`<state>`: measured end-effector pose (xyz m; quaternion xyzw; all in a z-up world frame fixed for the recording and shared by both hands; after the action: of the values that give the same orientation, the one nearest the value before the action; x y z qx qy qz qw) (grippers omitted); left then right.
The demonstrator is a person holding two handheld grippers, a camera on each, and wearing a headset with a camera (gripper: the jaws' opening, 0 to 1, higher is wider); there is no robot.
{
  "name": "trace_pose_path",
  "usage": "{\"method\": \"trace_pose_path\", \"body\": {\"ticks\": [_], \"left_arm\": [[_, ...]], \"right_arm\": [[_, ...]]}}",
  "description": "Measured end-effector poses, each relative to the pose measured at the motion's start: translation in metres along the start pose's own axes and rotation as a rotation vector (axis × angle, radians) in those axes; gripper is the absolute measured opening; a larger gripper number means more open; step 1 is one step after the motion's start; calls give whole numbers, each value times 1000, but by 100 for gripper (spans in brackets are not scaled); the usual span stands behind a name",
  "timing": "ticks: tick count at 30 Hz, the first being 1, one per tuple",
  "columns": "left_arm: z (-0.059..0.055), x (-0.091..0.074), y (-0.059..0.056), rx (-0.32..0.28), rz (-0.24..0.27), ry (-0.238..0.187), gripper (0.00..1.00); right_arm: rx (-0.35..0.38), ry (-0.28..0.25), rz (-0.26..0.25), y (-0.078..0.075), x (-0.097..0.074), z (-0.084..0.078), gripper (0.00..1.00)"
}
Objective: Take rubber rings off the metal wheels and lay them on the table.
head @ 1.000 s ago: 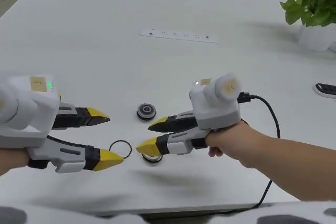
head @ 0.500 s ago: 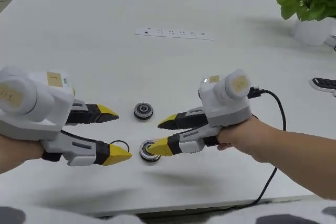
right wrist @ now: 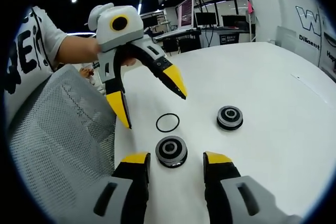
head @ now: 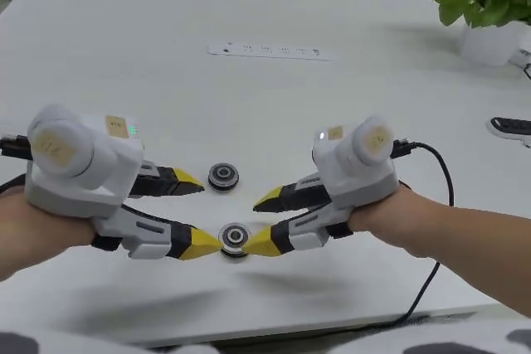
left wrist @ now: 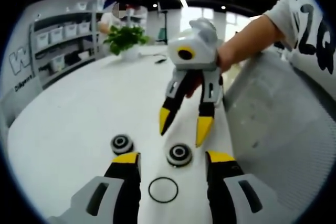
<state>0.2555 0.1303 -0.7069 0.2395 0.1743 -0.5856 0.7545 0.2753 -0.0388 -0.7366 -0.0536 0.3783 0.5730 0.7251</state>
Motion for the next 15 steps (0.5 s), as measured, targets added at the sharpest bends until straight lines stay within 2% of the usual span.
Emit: {"method": "trace_pose_path", "body": {"ticks": [8,15], "left_arm": [[-2,12,-2,4,-36,19,47],[0,22,-5,-5,-63,13,43]], "right_arm": [[-47,31,7,1,5,-6,29],[-70,44,-1,1,8,-9,25]]}}
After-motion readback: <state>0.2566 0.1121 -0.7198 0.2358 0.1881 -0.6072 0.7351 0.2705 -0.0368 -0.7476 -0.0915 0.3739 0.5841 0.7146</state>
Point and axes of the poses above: the centre of the closed fingertips' face, and the gripper's own axes: x roughly forward along the fingers, y roughly to its left, z roughly out of its top, the point moved 9 cm from there along -x, roughly backward along the fingers, and after that the axes turned 13 degrees about x, right-handed, at the moved point
